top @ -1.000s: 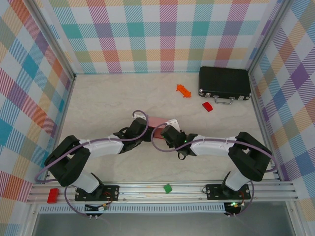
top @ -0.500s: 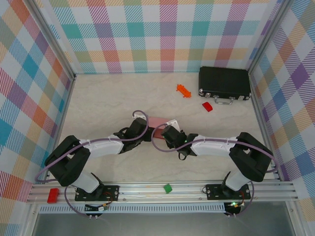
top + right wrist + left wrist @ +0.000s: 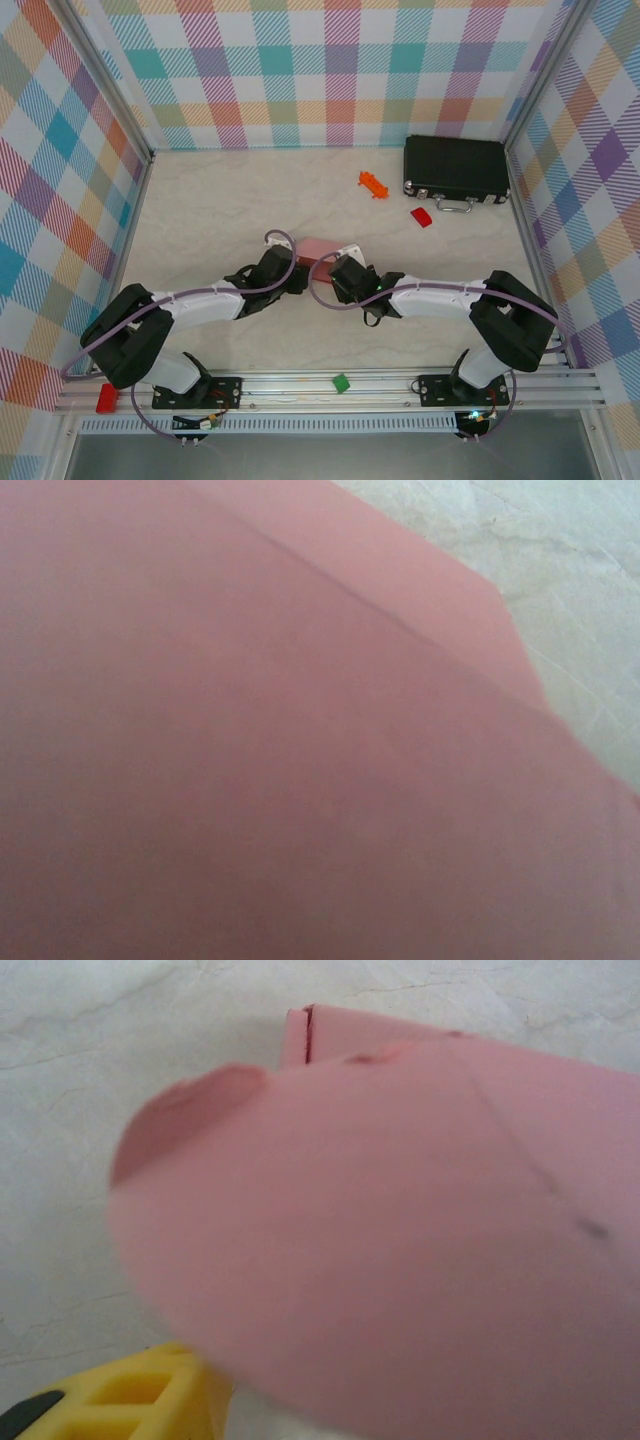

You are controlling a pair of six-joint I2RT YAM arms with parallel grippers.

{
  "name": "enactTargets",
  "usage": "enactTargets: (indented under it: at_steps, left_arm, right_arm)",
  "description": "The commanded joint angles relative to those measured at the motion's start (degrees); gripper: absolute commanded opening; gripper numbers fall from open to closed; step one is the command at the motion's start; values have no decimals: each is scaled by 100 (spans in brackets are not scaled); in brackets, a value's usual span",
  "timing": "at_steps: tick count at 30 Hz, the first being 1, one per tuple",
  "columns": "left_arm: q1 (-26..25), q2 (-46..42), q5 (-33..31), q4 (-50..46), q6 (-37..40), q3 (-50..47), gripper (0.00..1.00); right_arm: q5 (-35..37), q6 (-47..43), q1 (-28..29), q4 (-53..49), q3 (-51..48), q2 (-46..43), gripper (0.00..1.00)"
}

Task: Fold the paper box

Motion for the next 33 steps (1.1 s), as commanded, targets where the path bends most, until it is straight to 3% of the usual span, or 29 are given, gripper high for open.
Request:
enactTargets:
  at_steps: [1,14,33]
  left_arm:
    - [-54,-239,-37,-116,44,-153,49]
    - [-47,-855,-105,-331,17,-483,51]
    - [-49,-2711,-460,-1413,33,-633,54]
  right_arm:
    - [-58,-24,43,-84,-96,-154,64]
    - [-353,-283,49,-42,-245,-285,83]
    - [-1373,-355,44,-517,-16,232,84]
